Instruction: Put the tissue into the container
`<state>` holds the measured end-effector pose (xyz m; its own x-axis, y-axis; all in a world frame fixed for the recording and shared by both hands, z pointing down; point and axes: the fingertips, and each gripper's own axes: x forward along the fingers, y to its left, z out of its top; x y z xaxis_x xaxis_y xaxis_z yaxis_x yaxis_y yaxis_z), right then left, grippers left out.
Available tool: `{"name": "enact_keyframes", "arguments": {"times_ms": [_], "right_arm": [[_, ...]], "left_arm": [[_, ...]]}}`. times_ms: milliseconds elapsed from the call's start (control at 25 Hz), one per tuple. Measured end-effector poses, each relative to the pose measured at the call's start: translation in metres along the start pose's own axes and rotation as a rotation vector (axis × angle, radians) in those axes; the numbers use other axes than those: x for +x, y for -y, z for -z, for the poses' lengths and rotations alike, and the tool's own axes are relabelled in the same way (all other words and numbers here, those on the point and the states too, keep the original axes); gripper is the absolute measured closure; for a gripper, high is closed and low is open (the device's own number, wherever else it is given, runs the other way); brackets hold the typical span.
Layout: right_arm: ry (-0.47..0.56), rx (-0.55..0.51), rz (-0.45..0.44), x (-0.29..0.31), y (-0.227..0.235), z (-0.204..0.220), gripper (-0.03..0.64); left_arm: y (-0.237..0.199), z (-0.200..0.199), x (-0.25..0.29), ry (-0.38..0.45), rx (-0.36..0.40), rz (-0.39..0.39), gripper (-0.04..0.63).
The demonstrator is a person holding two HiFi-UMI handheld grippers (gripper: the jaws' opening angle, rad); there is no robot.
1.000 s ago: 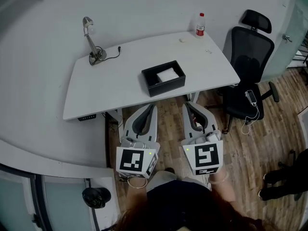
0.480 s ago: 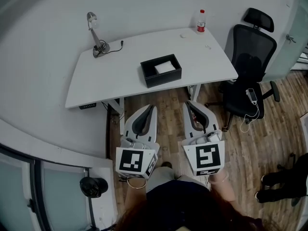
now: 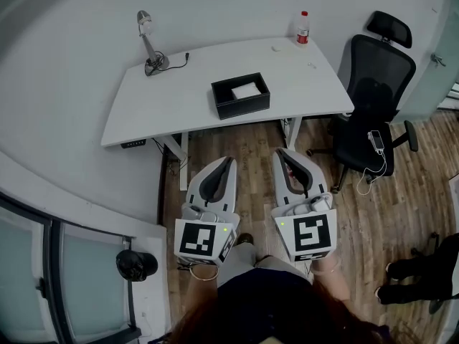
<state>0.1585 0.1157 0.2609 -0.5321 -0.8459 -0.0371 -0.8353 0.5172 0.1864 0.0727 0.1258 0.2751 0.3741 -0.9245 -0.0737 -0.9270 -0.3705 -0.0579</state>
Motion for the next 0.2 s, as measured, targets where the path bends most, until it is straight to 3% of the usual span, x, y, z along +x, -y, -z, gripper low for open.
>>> {"name": "enact_keyframes", "arguments": {"times_ms": [200], "right_arm": [[-0.003, -0.012, -0.004, -0.013, 0.002, 0.002, 0.597]], "left_arm": [[0.011, 0.000, -0.009, 0.002, 0.001, -0.014, 0.563]]}}
